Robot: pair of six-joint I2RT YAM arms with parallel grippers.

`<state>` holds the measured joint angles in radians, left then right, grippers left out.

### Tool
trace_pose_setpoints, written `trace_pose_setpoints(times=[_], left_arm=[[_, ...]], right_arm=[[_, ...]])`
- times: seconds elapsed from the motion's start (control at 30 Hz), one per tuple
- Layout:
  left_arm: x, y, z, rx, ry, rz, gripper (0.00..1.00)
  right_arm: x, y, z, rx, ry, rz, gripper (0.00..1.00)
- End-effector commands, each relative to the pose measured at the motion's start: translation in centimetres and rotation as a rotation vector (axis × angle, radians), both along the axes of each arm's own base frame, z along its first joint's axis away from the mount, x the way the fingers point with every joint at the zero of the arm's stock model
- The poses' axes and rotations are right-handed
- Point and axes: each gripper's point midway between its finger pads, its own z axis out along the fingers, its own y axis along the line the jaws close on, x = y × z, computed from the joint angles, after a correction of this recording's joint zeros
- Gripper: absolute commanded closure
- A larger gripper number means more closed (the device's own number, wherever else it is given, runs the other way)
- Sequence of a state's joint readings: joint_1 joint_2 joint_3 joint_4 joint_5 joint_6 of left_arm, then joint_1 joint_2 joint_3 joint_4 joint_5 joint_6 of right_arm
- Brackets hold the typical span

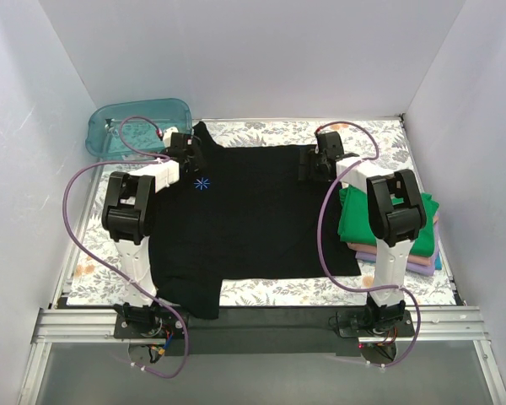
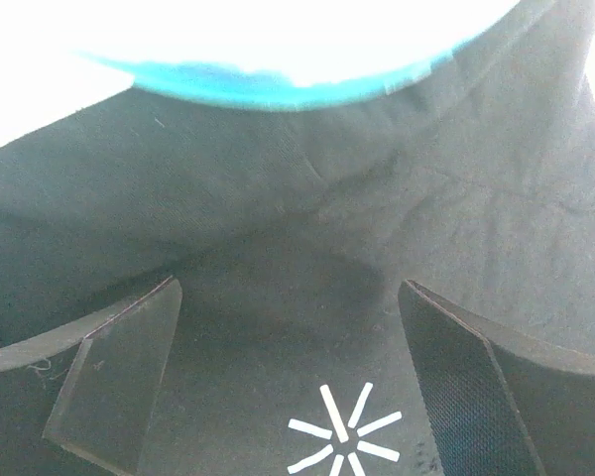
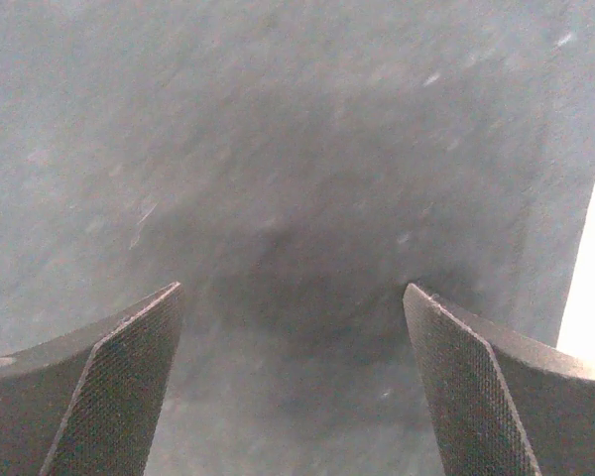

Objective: Fold and stack the t-shirts
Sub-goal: Flatten the tshirt out

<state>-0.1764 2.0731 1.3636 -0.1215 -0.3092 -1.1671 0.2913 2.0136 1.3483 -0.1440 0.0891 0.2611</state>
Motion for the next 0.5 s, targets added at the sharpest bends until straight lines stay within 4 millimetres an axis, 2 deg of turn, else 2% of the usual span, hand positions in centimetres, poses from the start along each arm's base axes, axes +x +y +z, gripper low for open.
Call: trace_pose_setpoints(times=[0.0,0.03,0.1,0.13,0.17,0.2,0.27,0.37,0.47], left_arm=[[0.8,1.7,-0.4,0.018,0.016,0.042,0.09],[0.8,1.6,-0.8,0.017,0.024,0.035,0.09],[1.8,1.2,-0.4,0.014,0.006,0.012,0.09],[2.0,0.9,-1.1,0.012,0.019,-0.008,0.09],[2.6,0.6,-0.8,0.002,0.010,-0.019,0.09],[2.8,0.4,-0.9,-0.004,0.009,-0.029,0.09],[3.2,0.3,-1.3,-0.005,0.013,-0.036,0.09],[3.9,-0.3,-1.6,-0.020,0.009,-0.060,0.09],[4.9,-1.0,-1.0,-0.039,-0.021,-0.093,0.09]], right_arm=[[0.4,-2.3,-2.1,-0.034,0.080,-0.083,0.03],[0.8,-2.4,-2.3,-0.028,0.082,-0.089,0.03],[1.8,-3.0,-2.2,-0.014,0.081,-0.106,0.03],[2.0,-3.2,-2.9,-0.011,0.096,-0.111,0.03],[2.3,-3.3,-3.0,0.000,0.101,-0.112,0.03],[3.2,-3.5,-2.6,0.019,0.092,-0.114,0.04],[3.6,-3.6,-3.4,0.021,0.102,-0.107,0.04],[4.8,-3.2,-3.1,0.036,0.085,-0.074,0.04],[5.8,-2.7,-2.3,0.037,0.055,-0.033,0.04]])
